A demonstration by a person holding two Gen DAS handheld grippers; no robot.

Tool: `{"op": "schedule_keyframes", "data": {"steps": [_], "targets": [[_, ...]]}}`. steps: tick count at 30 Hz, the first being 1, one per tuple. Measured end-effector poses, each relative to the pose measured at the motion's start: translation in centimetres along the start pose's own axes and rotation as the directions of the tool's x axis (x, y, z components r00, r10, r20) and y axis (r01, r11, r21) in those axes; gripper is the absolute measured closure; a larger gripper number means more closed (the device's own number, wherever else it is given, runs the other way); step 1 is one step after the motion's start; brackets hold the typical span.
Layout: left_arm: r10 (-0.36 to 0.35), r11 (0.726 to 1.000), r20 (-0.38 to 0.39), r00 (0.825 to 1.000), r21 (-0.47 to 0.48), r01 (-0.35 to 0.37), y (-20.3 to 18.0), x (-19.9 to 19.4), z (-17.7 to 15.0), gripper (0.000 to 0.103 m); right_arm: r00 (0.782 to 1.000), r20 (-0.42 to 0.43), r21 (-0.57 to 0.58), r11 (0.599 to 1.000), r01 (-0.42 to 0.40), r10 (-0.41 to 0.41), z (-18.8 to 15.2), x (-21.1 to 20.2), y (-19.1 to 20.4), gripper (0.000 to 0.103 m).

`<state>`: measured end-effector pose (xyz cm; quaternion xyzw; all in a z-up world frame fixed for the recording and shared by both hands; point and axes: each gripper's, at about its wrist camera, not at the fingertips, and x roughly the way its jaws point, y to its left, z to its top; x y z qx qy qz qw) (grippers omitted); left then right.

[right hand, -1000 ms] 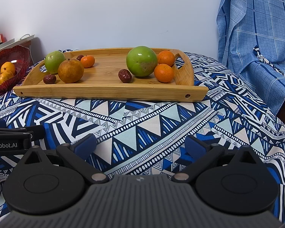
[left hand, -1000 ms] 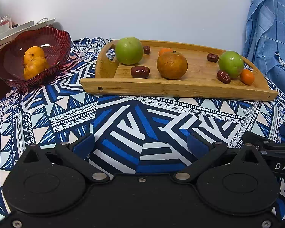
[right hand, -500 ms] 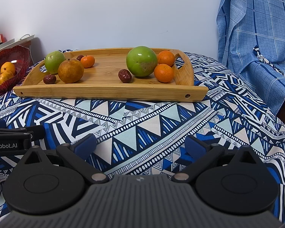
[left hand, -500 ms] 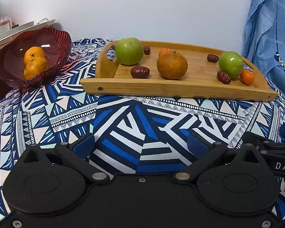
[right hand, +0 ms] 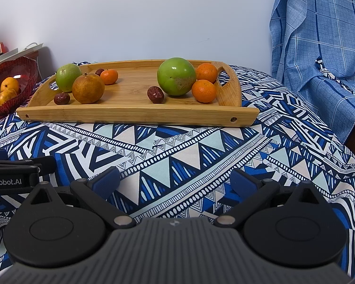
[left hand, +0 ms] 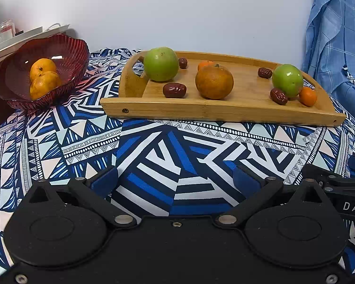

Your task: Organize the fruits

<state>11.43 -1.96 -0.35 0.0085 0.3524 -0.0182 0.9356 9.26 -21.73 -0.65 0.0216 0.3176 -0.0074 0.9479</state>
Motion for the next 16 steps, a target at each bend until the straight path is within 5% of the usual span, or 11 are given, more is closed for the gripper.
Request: {"op": "schedule_keyframes", "data": {"steps": [16], "targets": [[0.0,1.0,0.004,1.0,0.0,0.0,0.01,-0.03,-0.04,0.0,1.0,0.002,0.006,1.0,-0.001,0.001,0.09,0.06,-0.08,0.0]]}}
